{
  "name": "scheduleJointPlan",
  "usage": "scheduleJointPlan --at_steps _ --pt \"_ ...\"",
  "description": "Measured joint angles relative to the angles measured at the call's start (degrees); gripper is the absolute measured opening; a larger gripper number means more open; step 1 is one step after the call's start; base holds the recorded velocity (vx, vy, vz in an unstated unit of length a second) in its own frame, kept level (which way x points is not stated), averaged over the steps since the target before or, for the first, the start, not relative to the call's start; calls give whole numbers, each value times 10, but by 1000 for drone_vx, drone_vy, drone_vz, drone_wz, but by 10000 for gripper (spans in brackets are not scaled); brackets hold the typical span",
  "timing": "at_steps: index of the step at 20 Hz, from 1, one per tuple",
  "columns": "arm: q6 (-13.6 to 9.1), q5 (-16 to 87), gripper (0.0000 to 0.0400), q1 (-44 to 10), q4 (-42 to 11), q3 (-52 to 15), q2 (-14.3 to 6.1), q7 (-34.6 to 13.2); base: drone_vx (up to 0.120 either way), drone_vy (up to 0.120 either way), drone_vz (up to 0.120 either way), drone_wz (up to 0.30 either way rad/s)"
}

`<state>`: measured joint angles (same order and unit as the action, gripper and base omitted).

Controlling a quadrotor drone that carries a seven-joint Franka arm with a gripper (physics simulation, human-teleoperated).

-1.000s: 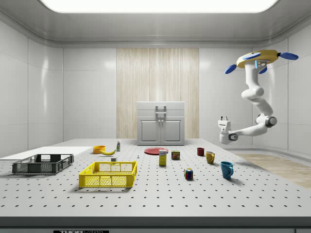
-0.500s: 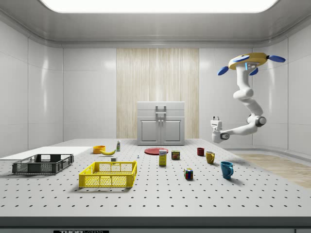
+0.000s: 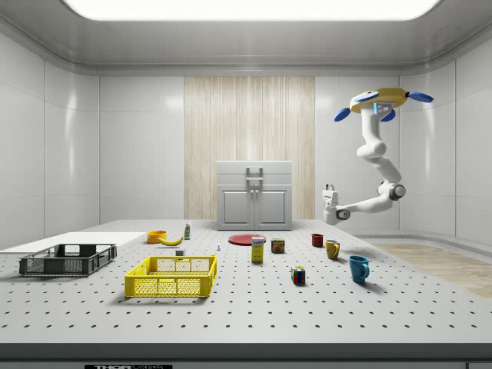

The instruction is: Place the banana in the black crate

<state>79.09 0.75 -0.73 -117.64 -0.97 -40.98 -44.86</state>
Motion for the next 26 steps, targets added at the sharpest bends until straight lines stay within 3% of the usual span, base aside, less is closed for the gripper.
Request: scheduleJointPlan --at_steps 6,13,18,22,26 --pt "3 17 400 -4 -2 -12 -2 -2 120 -120 0 0" --pt "7 76 400 -17 -9 -54 -5 -10 120 -6 0 0" --pt "12 186 400 -41 -31 -131 -11 -26 120 0 0 0" --pt "20 353 400 -80 -90 -243 -25 -54 120 0 0 0" --pt "27 595 400 -146 -217 -389 -53 -116 120 0 -110 0"
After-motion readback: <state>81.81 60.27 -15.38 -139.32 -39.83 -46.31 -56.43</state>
